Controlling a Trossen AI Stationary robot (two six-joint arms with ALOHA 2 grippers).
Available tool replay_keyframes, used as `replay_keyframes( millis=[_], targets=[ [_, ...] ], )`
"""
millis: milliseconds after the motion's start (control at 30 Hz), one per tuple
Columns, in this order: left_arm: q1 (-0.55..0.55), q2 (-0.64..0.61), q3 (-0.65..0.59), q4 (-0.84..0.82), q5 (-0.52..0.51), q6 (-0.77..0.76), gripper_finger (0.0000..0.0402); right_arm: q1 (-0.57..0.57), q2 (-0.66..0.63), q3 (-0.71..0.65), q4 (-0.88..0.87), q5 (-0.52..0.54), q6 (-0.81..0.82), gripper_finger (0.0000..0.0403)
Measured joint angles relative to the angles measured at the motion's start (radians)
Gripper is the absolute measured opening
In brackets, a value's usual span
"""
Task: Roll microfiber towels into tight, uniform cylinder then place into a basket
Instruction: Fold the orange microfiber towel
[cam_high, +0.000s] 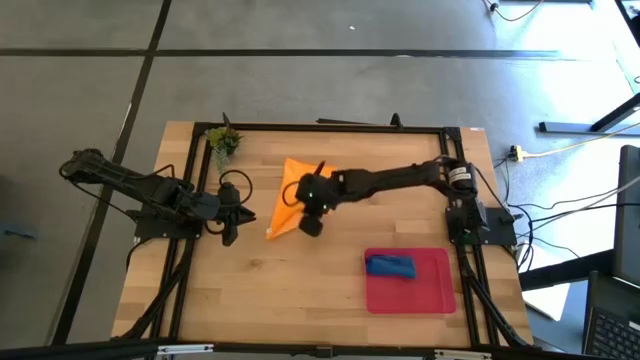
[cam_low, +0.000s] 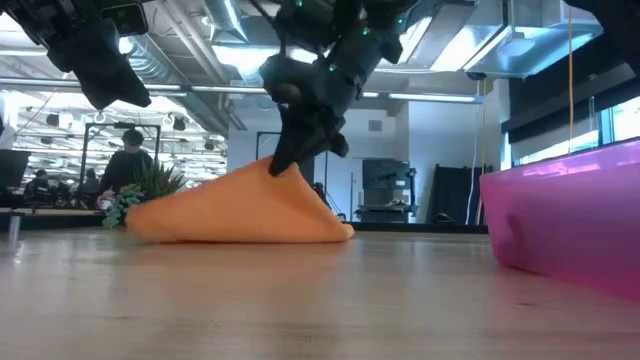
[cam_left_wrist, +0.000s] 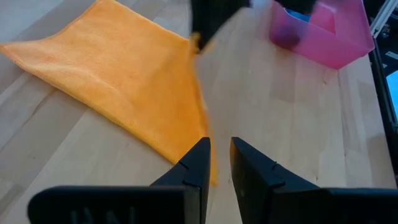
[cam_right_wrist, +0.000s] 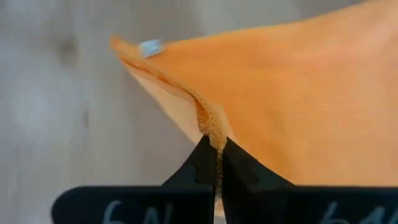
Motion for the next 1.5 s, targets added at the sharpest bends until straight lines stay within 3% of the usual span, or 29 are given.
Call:
replay_keyframes(
  millis=[400,667,1033,1233,1500],
  targets=[
    [0.000,0.000,0.000,0.000,0.002,-0.001,0.0053,-0.101,0.000,0.004,-0.060,0.090,0.293,0.0004],
    [0.000,0.000,0.000,0.001,0.002,-0.001,0.0053,-0.101,0.000,0.004,-0.208,0.241,0.418,0.0004],
    [0.000,0.000,0.000,0.001,0.002,-0.002,0.0053,-0.101,0.000,0.004,-0.253,0.217,0.435,0.0014],
    [0.000,0.000,0.000,0.001,0.002,-0.002,0.0053,-0.102,0.000,0.004,-0.253,0.214,0.435,0.0059],
    [0.000,0.000,0.000,-0.001,0.002,-0.043,0.0053,-0.111,0.000,0.004,-0.253,0.205,0.429,0.0164]
  ],
)
